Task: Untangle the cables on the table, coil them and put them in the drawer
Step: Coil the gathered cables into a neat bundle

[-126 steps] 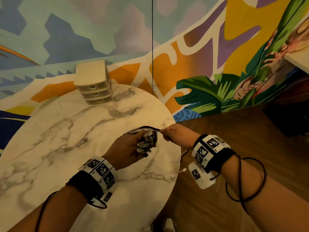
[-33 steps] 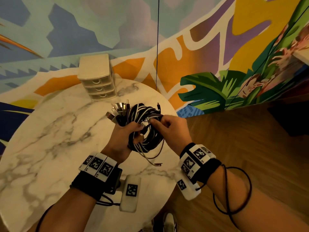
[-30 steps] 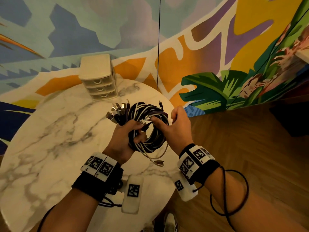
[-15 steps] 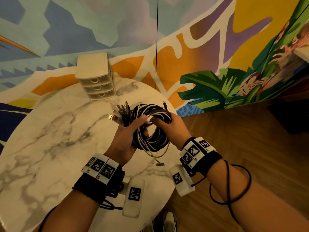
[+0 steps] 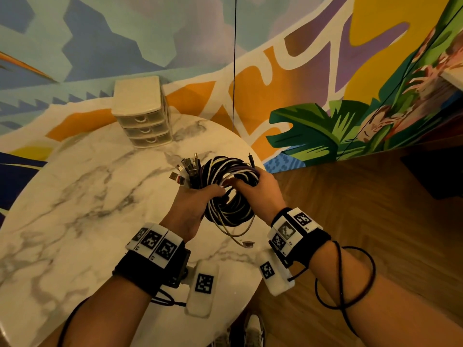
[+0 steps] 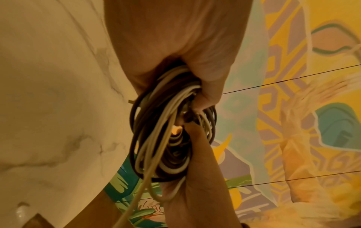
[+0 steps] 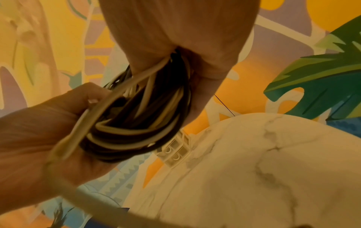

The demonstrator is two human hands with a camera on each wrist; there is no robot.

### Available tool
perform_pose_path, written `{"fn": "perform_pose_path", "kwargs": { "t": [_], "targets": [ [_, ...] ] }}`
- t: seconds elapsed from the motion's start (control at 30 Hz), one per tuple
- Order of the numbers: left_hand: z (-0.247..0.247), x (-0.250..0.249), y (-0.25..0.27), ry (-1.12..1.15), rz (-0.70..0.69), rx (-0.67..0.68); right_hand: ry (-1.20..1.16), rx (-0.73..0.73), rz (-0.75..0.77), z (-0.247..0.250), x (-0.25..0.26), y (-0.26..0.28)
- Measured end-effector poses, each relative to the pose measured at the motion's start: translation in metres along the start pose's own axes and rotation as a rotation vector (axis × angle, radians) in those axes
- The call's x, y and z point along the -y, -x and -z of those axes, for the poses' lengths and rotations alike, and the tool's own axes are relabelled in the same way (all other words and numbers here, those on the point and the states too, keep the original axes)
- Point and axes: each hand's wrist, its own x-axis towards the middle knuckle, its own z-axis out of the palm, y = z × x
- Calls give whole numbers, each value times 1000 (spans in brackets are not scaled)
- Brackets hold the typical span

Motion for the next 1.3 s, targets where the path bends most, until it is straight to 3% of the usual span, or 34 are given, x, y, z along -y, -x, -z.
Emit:
{"fn": "perform_pose_path", "kwargs": {
  "t": [0.23, 0.47, 0.63, 0.7, 0.8, 0.9, 0.97, 1.03, 1.13, 1.2, 1.3],
  "targets": [
    [1, -2, 5, 11, 43, 179, 64, -6, 21, 4, -2, -1],
    [-2, -1, 4, -5, -16, 67, -12, 45, -10, 2, -2, 0],
    [4, -3, 4, 13, -46, 53, -99, 249, -40, 10, -6, -1],
    [9, -6, 3, 23, -69, 26, -196, 217, -125, 16, -11, 4],
    [17, -11, 1, 66, -84, -19, -75, 52, -390, 25, -28, 23],
    [17, -15, 0, 95, -91, -31, -62, 382, -723, 17, -41, 46],
    [12, -15, 1, 96, -90, -25, -263, 508, -784, 3, -41, 51],
    [8, -13, 2, 90, -90, -21, -493, 444, -752, -5, -32, 46],
    [9, -10, 5, 95, -96, -67, -639, 165, -608, -2, -20, 35],
    [10, -8, 4, 116, -87, -104, -603, 28, -448, 5, -17, 30],
    [12, -8, 2, 152, -80, -139, -344, -86, -174, 6, -14, 28]
  ]
}}
